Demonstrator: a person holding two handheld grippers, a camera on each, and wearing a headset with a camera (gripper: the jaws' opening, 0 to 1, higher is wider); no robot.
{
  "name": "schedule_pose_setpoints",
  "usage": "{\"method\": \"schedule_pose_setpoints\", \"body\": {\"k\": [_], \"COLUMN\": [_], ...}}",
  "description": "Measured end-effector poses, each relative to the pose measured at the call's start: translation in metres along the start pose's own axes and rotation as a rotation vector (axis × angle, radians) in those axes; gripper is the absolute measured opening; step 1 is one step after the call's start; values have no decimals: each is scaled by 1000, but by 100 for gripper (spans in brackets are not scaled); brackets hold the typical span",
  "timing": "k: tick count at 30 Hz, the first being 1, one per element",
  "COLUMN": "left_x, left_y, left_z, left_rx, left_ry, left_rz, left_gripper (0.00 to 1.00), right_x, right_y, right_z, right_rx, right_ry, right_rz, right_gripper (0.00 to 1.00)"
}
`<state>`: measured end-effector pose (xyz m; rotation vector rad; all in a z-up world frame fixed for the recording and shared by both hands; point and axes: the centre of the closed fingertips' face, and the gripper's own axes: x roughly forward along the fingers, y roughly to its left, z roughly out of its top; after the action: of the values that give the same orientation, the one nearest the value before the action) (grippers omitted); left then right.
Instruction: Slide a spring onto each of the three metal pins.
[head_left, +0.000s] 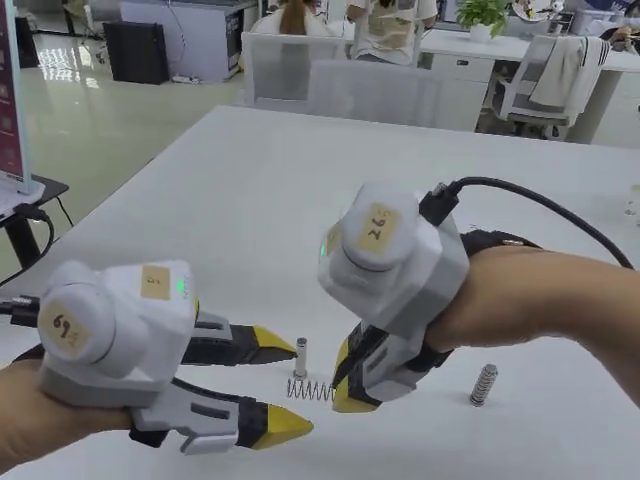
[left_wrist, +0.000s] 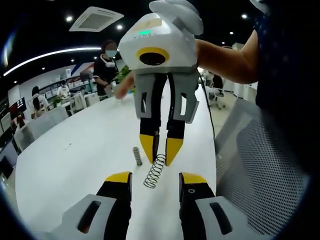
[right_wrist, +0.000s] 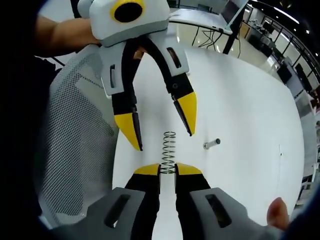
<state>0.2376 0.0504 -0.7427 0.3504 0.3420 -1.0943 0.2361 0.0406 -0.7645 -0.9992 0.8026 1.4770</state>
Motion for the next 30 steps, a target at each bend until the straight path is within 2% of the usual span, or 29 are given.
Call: {"method": "schedule_pose_setpoints", "body": {"k": [11, 22, 30], "left_x": [6, 8, 9], "left_y": [-10, -12, -13], "left_z": [-6, -9, -12], "left_rx": [3, 24, 38], "left_ry": [10, 24, 47], "left_rz": [-35, -35, -39], "left_gripper": [15, 4, 3], "right_x": [0, -1, -2], "right_y": [7, 11, 11], "right_z": [0, -2, 0], "right_rx": [-39, -63, -66], "right_ry": [12, 19, 13], "right_rz": [24, 39, 39], "right_gripper": [8, 8, 8]}}
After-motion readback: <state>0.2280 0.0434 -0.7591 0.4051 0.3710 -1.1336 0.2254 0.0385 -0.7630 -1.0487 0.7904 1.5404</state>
